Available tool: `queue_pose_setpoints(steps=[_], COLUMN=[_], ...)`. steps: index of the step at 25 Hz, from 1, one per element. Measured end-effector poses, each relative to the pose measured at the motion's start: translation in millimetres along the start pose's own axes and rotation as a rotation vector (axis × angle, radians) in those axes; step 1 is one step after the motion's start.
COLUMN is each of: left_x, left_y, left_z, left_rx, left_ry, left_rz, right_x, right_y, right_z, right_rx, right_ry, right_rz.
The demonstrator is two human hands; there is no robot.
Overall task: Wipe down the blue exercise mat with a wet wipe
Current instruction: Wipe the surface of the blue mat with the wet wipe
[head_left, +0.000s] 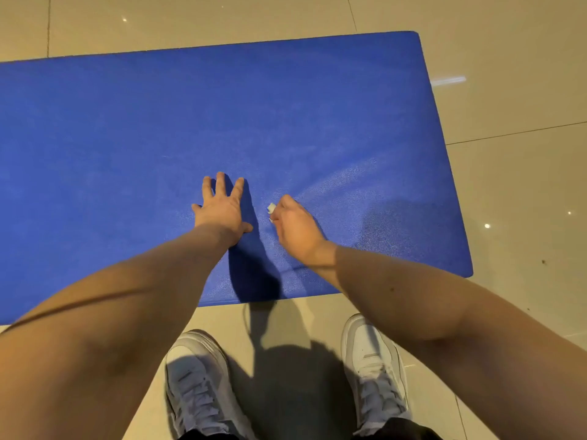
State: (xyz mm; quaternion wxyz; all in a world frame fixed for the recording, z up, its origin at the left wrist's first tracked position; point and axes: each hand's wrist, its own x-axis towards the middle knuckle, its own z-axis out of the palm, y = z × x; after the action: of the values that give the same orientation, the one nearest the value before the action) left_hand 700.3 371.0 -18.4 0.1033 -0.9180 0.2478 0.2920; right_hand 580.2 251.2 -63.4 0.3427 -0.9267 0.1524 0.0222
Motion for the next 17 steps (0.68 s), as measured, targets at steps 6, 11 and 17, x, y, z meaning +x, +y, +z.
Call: queue_pose_setpoints(steps=[6,11,17], left_x=[19,21,25], left_y=[-10,-4,-8], left_z=[-10,-13,-13], left_rx=[-0.039,-0.011,-0.029], left_ry=[-0.102,-0.077,-0.028], left_rz=[0.061,0.019,0.019], right_x=[23,24,37], right_y=[71,38,-7], right_z=[-57,-47,-4], right_rx=[-0.062,-0.032,-0.037], right_ry=[0.125,0.24,0.001], right_rz=[0.275,0.358,0.096])
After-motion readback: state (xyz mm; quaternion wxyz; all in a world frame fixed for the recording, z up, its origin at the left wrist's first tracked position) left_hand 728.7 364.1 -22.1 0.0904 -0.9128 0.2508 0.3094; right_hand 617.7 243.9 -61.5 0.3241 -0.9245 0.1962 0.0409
